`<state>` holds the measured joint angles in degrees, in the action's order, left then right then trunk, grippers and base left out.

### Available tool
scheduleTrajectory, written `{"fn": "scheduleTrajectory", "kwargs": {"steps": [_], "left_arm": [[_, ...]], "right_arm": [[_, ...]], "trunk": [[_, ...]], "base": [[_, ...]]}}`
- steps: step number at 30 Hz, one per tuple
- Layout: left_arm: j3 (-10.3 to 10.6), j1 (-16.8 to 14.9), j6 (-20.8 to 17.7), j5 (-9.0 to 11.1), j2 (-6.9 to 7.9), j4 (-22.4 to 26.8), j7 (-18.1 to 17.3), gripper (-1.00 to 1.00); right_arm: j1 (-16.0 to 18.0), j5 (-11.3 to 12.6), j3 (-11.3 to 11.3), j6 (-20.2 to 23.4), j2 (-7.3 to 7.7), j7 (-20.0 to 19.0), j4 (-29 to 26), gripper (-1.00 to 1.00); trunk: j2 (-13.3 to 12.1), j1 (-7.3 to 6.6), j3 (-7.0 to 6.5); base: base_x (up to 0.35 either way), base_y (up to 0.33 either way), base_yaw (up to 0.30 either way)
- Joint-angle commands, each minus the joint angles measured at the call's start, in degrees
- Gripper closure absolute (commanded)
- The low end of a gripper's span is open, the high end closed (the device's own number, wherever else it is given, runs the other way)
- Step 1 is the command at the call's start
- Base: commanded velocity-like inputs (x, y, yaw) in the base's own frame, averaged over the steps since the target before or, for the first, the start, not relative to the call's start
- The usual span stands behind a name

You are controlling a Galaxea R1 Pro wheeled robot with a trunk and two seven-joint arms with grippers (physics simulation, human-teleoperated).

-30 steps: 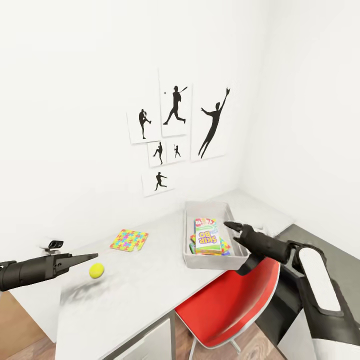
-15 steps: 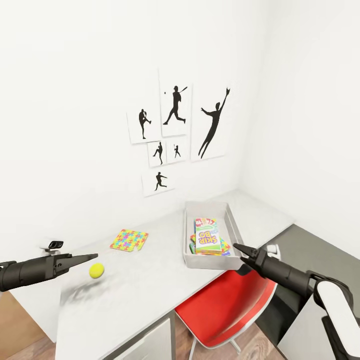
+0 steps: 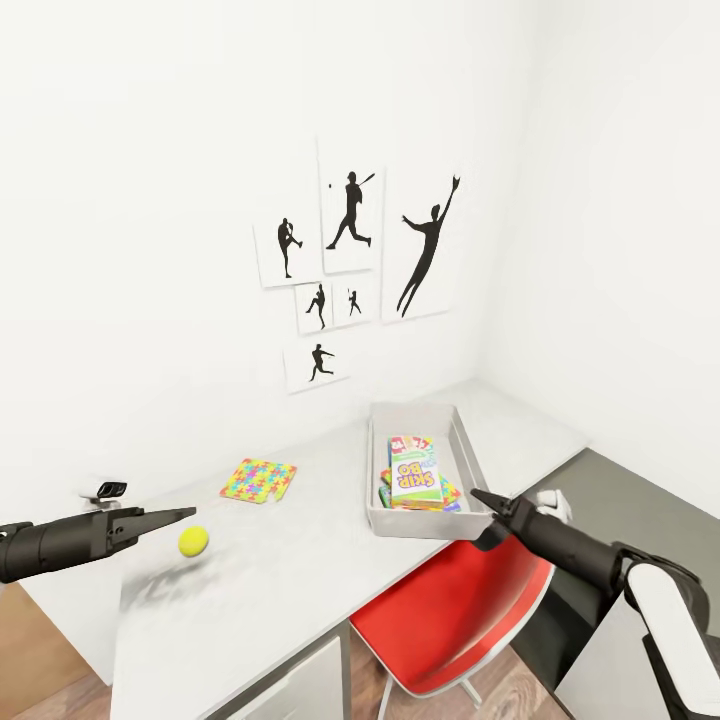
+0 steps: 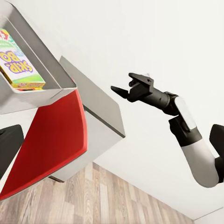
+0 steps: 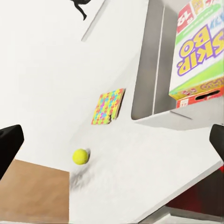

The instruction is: Put all the toys in the child's room - the three board games (two on the bed and one on the table), the two jigsaw puzzles on the table, and the tennis ball on the table - inside the toy box on the table in the child's room.

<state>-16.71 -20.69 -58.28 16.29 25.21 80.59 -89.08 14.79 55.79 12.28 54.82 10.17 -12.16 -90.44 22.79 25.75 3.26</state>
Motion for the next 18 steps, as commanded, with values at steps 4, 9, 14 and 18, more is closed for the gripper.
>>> {"fn": "scheduleTrajectory", "kwargs": {"steps": [4, 9, 14, 18], "left_arm": [[-0.01, -0.05, -0.61, -0.03, 0.02, 0.01, -0.22, -1.0], [0.0, -0.05, -0.61, -0.03, 0.02, 0.01, -0.22, -1.0], [0.01, -0.05, -0.61, -0.02, 0.03, 0.01, -0.22, -1.0], [0.01, -0.05, -0.61, -0.01, 0.02, 0.01, -0.22, -1.0]], "right_arm": [[0.06, -0.84, -0.36, -1.99, 0.05, -0.58, -0.07, -1.0], [0.06, -1.0, -0.79, -2.6, -0.07, -0.58, -0.11, -1.0], [0.06, -1.03, -0.93, -2.69, -0.23, -0.53, -0.17, -1.0], [0.06, -1.09, -1.86, -2.7, -0.43, -0.43, -0.18, -1.0]], "trunk": [[0.13, 0.04, 0.13], [0.13, 0.04, 0.06], [0.13, 0.04, -0.11], [0.13, 0.04, -0.24]], "base": [[0.0, 0.0, 0.0], [0.0, 0.0, 0.106], [-0.041, 0.0, 0.248], [-0.072, 0.0, 0.27]]}}
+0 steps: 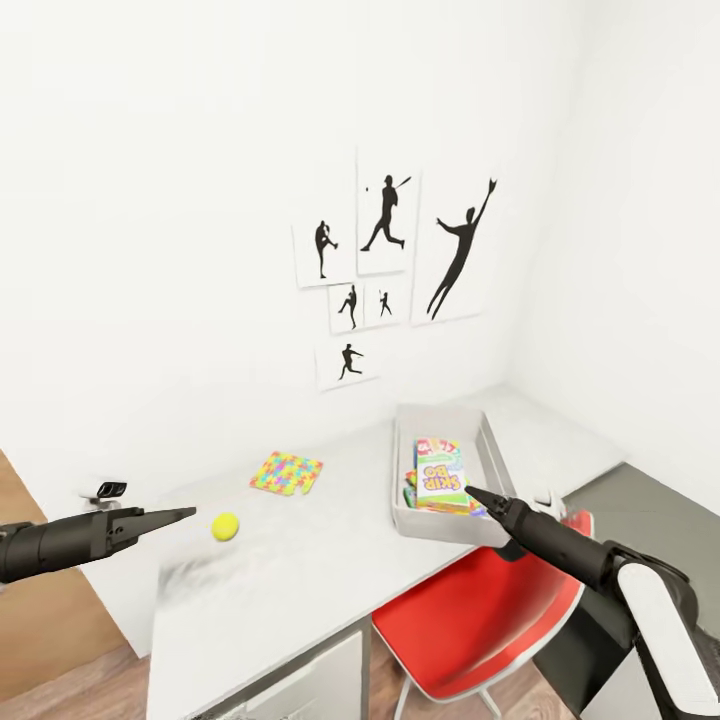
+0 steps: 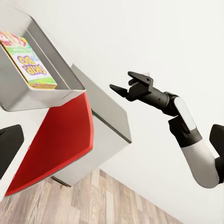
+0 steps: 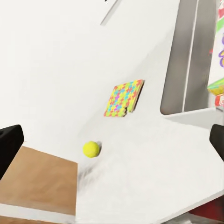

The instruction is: Put all the toys in the child's room - the three board games (two on the bed and one on the table), the two jigsaw puzzles on the table, and the tennis ball on the table - inside the toy box on the table in the child's room.

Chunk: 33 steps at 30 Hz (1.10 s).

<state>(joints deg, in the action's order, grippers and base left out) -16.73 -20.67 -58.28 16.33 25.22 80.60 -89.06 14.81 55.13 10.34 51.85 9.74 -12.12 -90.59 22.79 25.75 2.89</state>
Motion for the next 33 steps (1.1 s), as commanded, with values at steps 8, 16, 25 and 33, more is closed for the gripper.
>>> {"fn": "scheduleTrajectory", "kwargs": {"steps": [8, 16, 25, 33], "left_arm": [[0.03, -0.07, -0.61, -0.07, 0.0, -0.01, -0.23, -1.0], [0.03, -0.06, -0.61, -0.09, 0.0, -0.01, -0.23, -1.0], [0.03, -0.07, -0.62, -0.15, 0.0, -0.01, -0.23, -1.0], [0.03, -0.07, -0.68, -0.32, 0.0, -0.01, -0.23, -1.0]], "right_arm": [[0.05, -1.55, -1.37, 0.18, -0.12, -0.12, -0.02, -1.0], [0.05, -2.63, -1.46, 0.03, -0.25, -0.07, -0.02, -1.0], [0.05, -2.71, -1.46, 0.01, -0.25, -0.01, -0.02, -1.0], [0.05, -2.75, -1.46, 0.0, -0.27, 0.06, -0.02, -1.0]], "trunk": [[0.13, 0.04, -0.09], [0.13, 0.04, -0.21], [0.13, 0.04, -0.21], [0.13, 0.04, -0.22]], "base": [[-0.011, 0.0, 0.275], [0.0, 0.0, 0.28], [0.0, 0.0, 0.284], [-0.037, 0.009, 0.285]]}}
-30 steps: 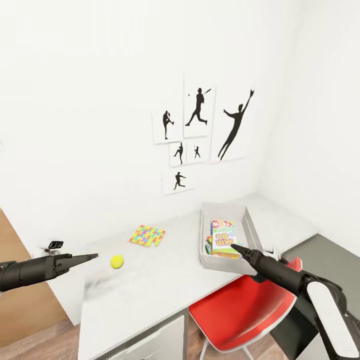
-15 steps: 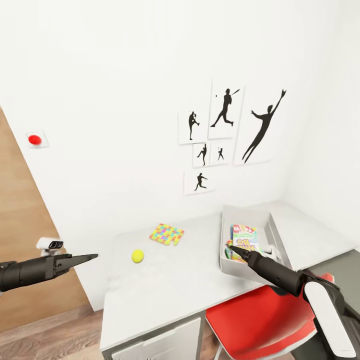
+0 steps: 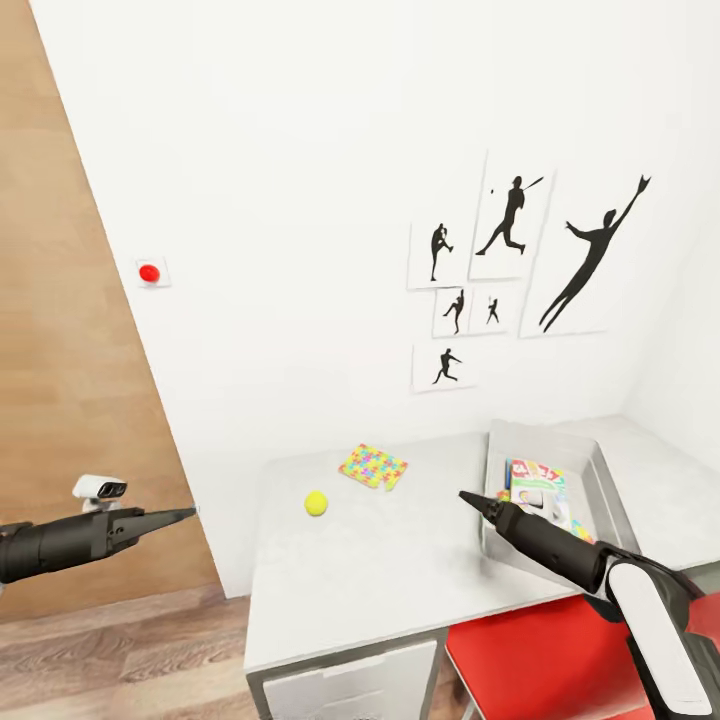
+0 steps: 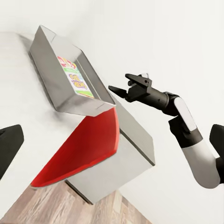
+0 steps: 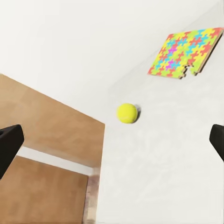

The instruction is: Put all the toys in the child's room - the three board games (two on the bed and one on the table), the two jigsaw puzzles on the table, and the tennis ball on the table - inside the toy box on the table in the child's room.

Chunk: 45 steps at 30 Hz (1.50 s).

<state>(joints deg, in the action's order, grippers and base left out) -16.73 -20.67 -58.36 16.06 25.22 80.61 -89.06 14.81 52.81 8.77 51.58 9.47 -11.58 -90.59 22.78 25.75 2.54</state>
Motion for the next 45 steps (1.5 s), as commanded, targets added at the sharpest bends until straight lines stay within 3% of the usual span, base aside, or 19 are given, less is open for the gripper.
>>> {"fn": "scheduleTrajectory", "kwargs": {"steps": [1, 13, 31, 45], "left_arm": [[0.03, -0.07, -0.61, -0.09, 0.01, -0.01, -0.23, -1.0], [0.03, -0.07, -0.62, -0.24, -0.08, -0.01, -0.16, -1.0], [0.09, -0.06, -0.58, -0.24, -0.23, -0.01, -0.15, -1.0], [0.08, -0.07, -0.45, -0.32, -0.32, -0.01, 0.15, -1.0]], "right_arm": [[0.04, -0.42, 0.1, 0.28, 0.01, -0.49, -0.03, -1.0], [0.04, -0.43, 0.1, 0.25, -0.03, -0.46, 0.0, -1.0], [0.04, -0.43, 0.06, -1.69, 0.07, -0.44, 0.06, -1.0], [0.04, -0.43, 0.02, -2.62, 0.11, -0.46, 0.06, -1.0]], "trunk": [[0.14, 0.03, 0.14], [0.14, 0.03, 0.31], [0.14, 0.03, 0.34], [0.14, 0.03, 0.34]], "base": [[-0.095, 0.054, 0.285], [-0.097, 0.184, 0.238], [-0.003, 0.047, 0.008], [0.127, 0.107, 0.0]]}}
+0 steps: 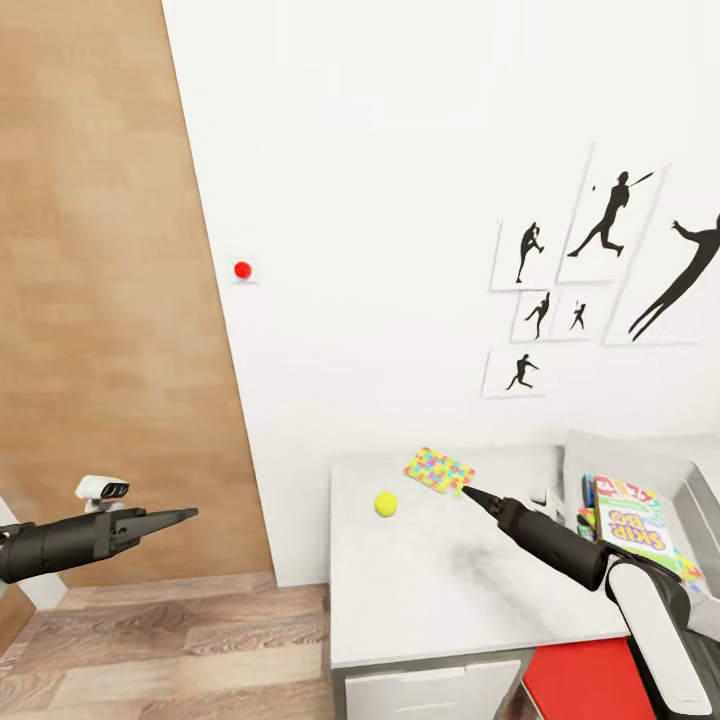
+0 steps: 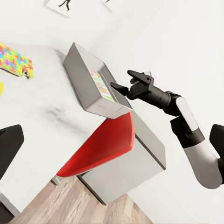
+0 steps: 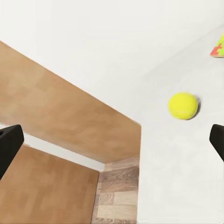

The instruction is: Put all the toys in the child's room - the three board games (two on the bed and one on the table), the two jigsaw puzzles on the table, and the tennis ball on the table - inside the toy box on the table in the child's room.

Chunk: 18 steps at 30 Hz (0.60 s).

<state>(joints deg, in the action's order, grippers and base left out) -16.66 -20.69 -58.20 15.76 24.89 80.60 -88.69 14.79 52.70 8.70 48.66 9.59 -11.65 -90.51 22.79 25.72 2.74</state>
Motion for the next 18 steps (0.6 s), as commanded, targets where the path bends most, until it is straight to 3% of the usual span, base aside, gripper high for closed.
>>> {"fn": "scheduleTrajectory", "kwargs": {"steps": [1, 9, 18], "left_arm": [[0.01, -0.05, -0.61, 0.0, 0.01, 0.0, -0.2, -1.0], [-0.04, -0.05, -0.6, -0.03, -0.01, 0.0, -0.17, -1.0], [-0.04, -0.05, -0.6, -0.02, -0.01, 0.0, -0.17, -1.0]], "right_arm": [[0.06, -0.32, 0.09, 0.3, -0.01, -0.39, -0.02, -1.0], [0.06, -0.32, 0.09, 0.29, -0.01, -0.39, -0.02, -1.0], [0.06, -0.32, 0.13, 0.29, 0.04, -0.39, -0.02, -1.0]], "trunk": [[0.13, 0.06, 0.13], [0.13, 0.06, 0.13], [0.13, 0.06, 0.13]], "base": [[0.245, 0.119, 0.0], [0.27, 0.109, 0.0], [0.049, 0.024, 0.0]]}}
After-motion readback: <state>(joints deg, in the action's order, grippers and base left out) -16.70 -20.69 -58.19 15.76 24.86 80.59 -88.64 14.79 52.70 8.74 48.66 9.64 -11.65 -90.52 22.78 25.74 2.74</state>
